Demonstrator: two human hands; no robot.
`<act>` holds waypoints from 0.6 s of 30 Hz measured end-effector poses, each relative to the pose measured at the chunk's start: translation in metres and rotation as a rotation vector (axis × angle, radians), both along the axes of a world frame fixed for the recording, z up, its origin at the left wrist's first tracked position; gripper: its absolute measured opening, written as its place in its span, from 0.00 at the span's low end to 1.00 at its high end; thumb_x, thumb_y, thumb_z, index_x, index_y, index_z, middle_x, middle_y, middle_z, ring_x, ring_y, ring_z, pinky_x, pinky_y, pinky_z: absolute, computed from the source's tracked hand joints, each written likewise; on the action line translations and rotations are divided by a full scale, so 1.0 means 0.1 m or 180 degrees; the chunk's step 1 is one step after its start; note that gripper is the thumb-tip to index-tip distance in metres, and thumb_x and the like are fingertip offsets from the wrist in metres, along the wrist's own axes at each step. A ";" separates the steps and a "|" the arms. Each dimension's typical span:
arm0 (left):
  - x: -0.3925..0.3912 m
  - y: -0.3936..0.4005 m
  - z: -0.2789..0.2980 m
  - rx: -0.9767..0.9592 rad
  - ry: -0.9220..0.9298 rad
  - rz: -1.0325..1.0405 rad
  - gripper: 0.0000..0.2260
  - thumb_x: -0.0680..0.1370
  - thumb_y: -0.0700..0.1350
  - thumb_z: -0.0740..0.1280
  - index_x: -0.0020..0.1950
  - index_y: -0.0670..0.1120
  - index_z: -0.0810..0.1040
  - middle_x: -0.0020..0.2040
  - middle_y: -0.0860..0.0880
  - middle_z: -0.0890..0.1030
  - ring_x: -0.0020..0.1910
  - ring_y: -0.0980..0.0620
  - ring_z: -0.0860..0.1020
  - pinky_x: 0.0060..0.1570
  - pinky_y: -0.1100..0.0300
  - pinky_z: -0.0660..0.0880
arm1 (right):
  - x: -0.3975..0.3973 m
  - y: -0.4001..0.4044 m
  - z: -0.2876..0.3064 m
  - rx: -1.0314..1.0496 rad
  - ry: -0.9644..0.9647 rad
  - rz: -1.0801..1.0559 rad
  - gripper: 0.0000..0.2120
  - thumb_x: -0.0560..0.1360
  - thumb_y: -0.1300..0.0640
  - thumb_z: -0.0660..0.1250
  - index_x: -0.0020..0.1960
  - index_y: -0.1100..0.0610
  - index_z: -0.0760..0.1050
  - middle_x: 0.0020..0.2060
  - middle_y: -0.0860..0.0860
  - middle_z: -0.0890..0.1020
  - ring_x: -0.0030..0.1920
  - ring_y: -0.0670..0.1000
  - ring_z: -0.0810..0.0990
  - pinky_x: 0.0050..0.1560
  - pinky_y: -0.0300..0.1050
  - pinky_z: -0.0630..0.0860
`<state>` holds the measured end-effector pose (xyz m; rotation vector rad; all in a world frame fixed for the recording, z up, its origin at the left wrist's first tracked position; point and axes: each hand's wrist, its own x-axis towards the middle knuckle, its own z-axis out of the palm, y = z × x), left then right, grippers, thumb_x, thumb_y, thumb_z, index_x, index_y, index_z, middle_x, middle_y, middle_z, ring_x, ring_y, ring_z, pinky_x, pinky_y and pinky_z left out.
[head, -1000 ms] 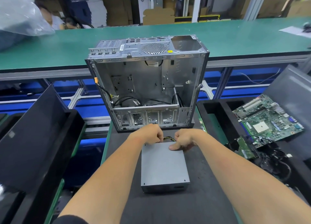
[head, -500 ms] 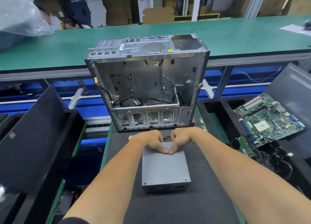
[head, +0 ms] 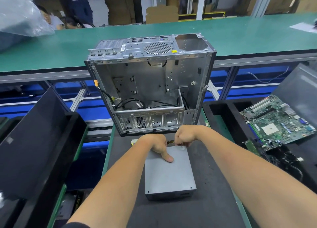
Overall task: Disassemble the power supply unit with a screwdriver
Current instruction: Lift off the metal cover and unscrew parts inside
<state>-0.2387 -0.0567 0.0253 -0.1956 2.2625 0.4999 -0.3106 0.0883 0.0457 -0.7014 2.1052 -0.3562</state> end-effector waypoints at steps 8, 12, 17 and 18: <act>-0.01 0.00 0.00 0.0054 -0.0040 0.0047 0.24 0.62 0.60 0.78 0.45 0.45 0.76 0.39 0.54 0.75 0.39 0.51 0.72 0.42 0.56 0.69 | -0.21 -0.22 0.04 0.0401 -0.0108 0.0618 0.05 0.76 0.62 0.71 0.50 0.59 0.83 0.40 0.52 0.85 0.38 0.49 0.83 0.39 0.38 0.80; -0.02 0.01 0.00 0.0075 -0.0014 0.0035 0.21 0.61 0.61 0.78 0.38 0.50 0.72 0.39 0.55 0.76 0.39 0.52 0.73 0.39 0.57 0.70 | -0.26 -0.32 0.06 0.0605 -0.0061 0.0879 0.04 0.75 0.62 0.71 0.44 0.55 0.83 0.43 0.53 0.86 0.36 0.46 0.84 0.36 0.36 0.78; -0.02 0.00 0.01 0.0127 -0.0033 0.0063 0.23 0.61 0.61 0.79 0.44 0.47 0.75 0.41 0.54 0.75 0.41 0.51 0.74 0.45 0.55 0.72 | -0.26 -0.42 0.06 0.0740 0.0014 0.1104 0.04 0.74 0.58 0.74 0.40 0.55 0.82 0.36 0.49 0.86 0.34 0.45 0.84 0.36 0.36 0.77; -0.01 0.01 0.01 0.0140 -0.0052 0.0066 0.24 0.61 0.60 0.79 0.45 0.47 0.75 0.41 0.54 0.75 0.42 0.50 0.74 0.46 0.55 0.72 | -0.25 -0.43 0.06 0.0727 0.0025 0.1121 0.05 0.73 0.58 0.75 0.40 0.56 0.82 0.34 0.49 0.85 0.34 0.46 0.84 0.36 0.36 0.77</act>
